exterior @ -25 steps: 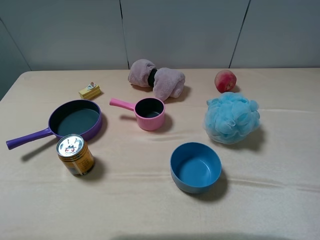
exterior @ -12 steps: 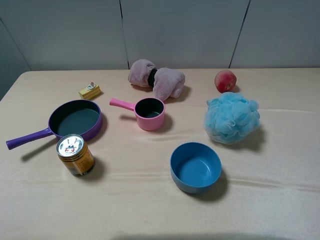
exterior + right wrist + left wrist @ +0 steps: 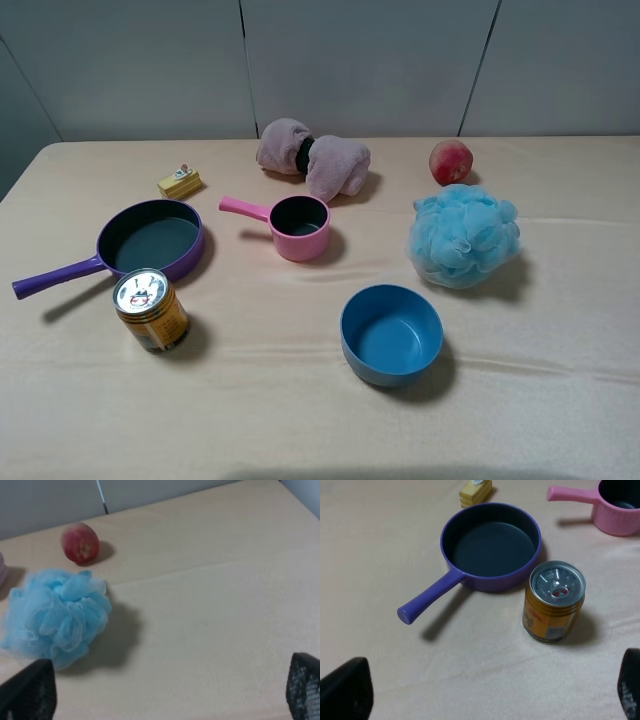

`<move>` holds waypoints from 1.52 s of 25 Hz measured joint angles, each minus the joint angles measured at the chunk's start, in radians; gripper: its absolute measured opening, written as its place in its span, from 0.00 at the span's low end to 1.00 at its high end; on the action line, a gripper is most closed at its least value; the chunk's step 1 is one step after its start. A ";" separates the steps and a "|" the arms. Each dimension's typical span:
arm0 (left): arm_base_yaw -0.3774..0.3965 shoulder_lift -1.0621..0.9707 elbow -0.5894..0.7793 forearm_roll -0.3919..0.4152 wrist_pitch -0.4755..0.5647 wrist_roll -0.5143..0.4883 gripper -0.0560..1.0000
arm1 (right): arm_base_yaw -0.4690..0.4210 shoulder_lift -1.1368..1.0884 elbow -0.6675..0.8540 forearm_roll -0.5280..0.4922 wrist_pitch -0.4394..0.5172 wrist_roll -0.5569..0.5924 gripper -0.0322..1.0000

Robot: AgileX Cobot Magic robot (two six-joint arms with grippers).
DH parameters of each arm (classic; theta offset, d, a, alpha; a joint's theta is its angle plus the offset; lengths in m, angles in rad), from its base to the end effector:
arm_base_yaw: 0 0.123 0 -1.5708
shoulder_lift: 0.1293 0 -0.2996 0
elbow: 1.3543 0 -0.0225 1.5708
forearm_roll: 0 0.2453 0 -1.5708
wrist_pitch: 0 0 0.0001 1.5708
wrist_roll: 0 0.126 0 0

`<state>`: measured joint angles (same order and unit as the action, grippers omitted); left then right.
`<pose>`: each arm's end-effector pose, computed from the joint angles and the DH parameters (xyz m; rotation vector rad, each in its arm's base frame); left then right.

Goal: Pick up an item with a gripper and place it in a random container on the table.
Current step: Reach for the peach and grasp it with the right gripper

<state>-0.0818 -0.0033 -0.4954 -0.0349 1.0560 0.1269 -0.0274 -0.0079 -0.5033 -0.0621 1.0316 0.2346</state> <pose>0.0066 -0.0044 0.2579 0.2140 2.0292 -0.0135 0.0066 -0.0069 0.2632 0.2638 1.9855 0.0590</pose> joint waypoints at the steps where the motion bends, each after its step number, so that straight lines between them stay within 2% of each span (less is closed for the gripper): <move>1: 0.000 0.000 0.000 0.000 0.000 0.000 0.99 | 0.000 0.000 0.000 0.000 0.000 0.000 0.70; 6: 0.000 0.000 0.000 0.000 0.000 0.000 0.99 | 0.000 0.027 -0.013 0.000 -0.011 0.000 0.70; 15: 0.000 0.000 0.000 0.000 0.000 0.000 0.99 | 0.000 0.309 -0.124 0.015 -0.086 -0.017 0.70; 30: 0.000 0.000 0.000 0.000 0.000 0.000 0.99 | 0.000 0.807 -0.398 0.062 -0.142 -0.191 0.70; 38: 0.000 0.000 0.000 0.000 0.000 0.000 0.99 | 0.018 1.026 -0.553 0.078 -0.152 -0.221 0.70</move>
<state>-0.0818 -0.0033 -0.4954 -0.0349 1.0560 0.1269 -0.0090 1.0177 -1.0558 0.0155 0.8795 0.0132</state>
